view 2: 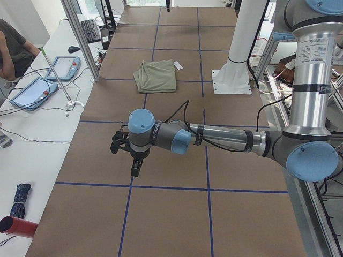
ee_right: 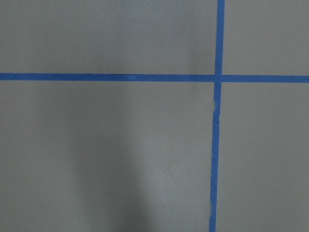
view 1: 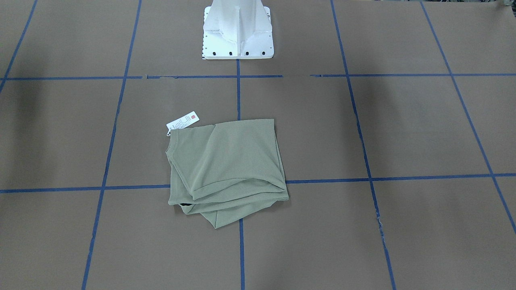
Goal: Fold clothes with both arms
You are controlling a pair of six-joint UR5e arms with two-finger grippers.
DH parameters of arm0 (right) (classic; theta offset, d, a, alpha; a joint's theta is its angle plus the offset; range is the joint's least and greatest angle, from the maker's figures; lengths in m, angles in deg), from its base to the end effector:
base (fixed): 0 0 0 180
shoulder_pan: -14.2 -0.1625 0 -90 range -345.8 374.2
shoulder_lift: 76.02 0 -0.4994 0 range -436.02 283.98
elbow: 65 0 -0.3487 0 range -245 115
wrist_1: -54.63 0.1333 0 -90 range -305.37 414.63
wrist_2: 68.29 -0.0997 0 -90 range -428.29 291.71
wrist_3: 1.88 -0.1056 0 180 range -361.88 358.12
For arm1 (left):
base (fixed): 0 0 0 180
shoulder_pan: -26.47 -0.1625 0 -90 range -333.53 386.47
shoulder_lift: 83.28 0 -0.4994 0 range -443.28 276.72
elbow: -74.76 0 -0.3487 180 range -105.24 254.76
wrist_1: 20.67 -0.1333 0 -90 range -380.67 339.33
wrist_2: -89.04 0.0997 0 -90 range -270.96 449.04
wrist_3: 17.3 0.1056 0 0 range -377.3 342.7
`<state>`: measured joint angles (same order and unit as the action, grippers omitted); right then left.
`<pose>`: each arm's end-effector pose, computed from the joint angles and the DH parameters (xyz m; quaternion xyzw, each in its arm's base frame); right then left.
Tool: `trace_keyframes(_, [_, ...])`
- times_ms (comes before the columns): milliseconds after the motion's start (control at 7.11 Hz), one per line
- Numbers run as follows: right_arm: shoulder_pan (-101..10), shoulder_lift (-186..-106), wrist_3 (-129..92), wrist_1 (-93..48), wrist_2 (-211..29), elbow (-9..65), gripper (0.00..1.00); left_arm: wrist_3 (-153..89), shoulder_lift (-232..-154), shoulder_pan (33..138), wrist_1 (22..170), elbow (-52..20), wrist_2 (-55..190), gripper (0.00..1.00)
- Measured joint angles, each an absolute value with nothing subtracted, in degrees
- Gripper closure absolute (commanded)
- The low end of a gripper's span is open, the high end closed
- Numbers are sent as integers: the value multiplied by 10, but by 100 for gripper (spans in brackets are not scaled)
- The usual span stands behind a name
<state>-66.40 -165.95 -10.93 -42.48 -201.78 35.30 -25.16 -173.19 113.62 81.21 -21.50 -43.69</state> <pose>-0.0133 -0.4514 0.6700 -0.0333 -0.3698 -0.0134 0.9284 -0.0385 -0.4672 0.6673 0.1119 0.3719 0.0169 0.9214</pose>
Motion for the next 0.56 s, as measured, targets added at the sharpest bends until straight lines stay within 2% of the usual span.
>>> trace_keyframes(563, [-664,-1656,-110,-425,-2026,352,0,-250,-1730,1137,804,-223,-437,0])
